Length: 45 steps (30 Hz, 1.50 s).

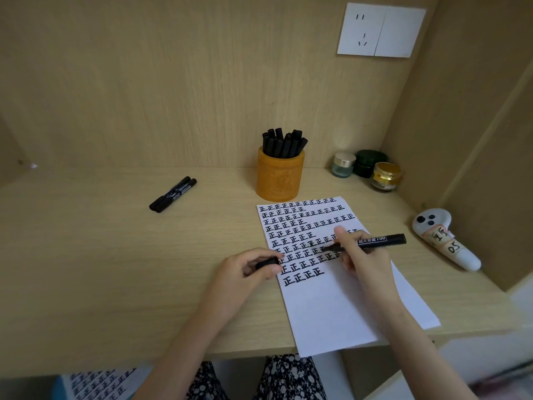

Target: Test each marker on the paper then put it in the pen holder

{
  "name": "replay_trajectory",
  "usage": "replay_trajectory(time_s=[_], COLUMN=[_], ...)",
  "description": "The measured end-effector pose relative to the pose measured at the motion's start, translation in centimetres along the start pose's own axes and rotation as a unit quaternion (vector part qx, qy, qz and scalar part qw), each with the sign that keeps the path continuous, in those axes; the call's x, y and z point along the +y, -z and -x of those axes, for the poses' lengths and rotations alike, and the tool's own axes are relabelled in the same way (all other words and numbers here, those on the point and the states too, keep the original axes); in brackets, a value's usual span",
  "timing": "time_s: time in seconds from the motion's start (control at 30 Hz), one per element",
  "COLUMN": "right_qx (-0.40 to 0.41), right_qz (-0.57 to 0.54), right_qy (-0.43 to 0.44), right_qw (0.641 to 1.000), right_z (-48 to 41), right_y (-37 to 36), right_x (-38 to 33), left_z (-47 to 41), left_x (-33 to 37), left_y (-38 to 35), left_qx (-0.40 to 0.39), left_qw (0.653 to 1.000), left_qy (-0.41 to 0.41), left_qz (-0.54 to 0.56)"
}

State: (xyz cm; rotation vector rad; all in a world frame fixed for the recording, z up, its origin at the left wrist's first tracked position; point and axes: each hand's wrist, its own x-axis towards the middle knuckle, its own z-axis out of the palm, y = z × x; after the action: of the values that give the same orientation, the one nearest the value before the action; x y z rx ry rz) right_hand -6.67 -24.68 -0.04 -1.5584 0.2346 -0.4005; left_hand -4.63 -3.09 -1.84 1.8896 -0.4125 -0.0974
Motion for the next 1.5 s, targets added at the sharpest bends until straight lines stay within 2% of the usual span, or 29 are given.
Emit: replay_trajectory(time_s=[0.13,0.27,0.43,1.2,1.5], right_qx=[-0.022,-0.052,-0.048,-0.065,-0.135], right_qz=[-0.065,-0.066,-0.08,-0.053,-0.036], right_qy=[-0.027,-0.018,0.0,0.041,0.009], right_qw=[0.997,0.996,0.996,0.996,0.99], right_z=[0.0,0.7,1.2,1.6,1.7], right_y=[-0.6,-2.3,-4.0,-6.8,-7.1], right_x=[-1.1,-2.1,-2.3,-1.2,-2.2], left_z=[0.0,-0.1,0.1,0.9,0.8], left_x=[0.3,0.6,1.4,3.3,3.4], left_y=[0.1,0.0,-0.2,-1.2,-0.5], left_qx=[0.019,0.038,0.049,0.09,0.089], left_qw=[0.999,0.997,0.995,0.984,0.986], left_qy=[0.003,0.013,0.006,-0.02,-0.02], left_qz=[0.046,0.065,0.09,0.153,0.14])
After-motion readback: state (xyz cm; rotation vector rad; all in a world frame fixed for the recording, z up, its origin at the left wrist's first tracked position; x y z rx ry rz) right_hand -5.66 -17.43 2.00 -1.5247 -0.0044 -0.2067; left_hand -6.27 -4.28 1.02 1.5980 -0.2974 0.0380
